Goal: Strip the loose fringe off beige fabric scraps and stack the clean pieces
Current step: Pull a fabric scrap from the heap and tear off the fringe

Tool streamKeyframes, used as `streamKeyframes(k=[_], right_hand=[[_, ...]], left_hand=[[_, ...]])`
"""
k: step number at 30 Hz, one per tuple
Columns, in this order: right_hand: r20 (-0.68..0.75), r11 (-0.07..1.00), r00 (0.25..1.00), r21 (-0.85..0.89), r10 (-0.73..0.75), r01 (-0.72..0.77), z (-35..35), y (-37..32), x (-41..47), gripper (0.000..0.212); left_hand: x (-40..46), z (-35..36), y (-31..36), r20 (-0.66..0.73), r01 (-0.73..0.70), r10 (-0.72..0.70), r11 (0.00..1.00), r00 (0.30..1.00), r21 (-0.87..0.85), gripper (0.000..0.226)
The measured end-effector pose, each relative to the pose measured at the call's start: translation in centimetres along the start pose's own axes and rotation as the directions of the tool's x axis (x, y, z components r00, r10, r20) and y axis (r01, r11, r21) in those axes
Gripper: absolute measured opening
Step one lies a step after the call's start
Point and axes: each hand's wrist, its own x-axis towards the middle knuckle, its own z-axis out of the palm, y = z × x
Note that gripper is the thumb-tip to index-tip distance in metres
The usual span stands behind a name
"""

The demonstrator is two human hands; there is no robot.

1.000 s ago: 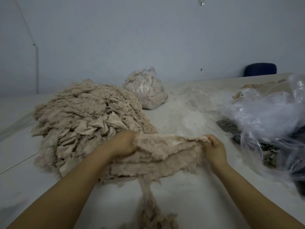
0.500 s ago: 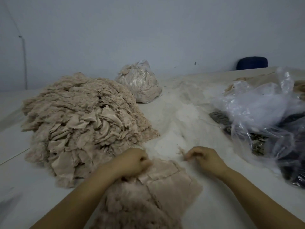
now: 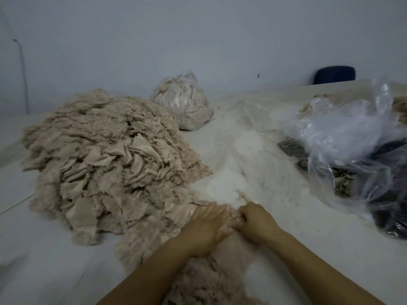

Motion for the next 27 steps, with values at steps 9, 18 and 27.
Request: streamKeyframes(k=[9,18,27], right_hand=[[-0.070,0.949,0.988,0.294,0.137,-0.111,-1.5,2.1,-1.2,0.031],[-0.190,0.904,0.961,0.414,0.203,-0.109,-1.6,3.2,-1.2,0.041],[-0.207,0.955,0.962,0.273,0.179,-0.118,-1.4,2.4,1.1,0.042]], left_hand=[[1.0,-1.6,-3.4,-0.056,0.294,-0.302,0.949,0.952,-0.115,0.069],[-0.7,0.6,-0.6,0.007,0.118,-0.121,0.981,0.993,0.153,0.084],[-0.9,0.1,0.3,-0.004,-0.173,0.176,0.970,0.984,0.172,0.054]])
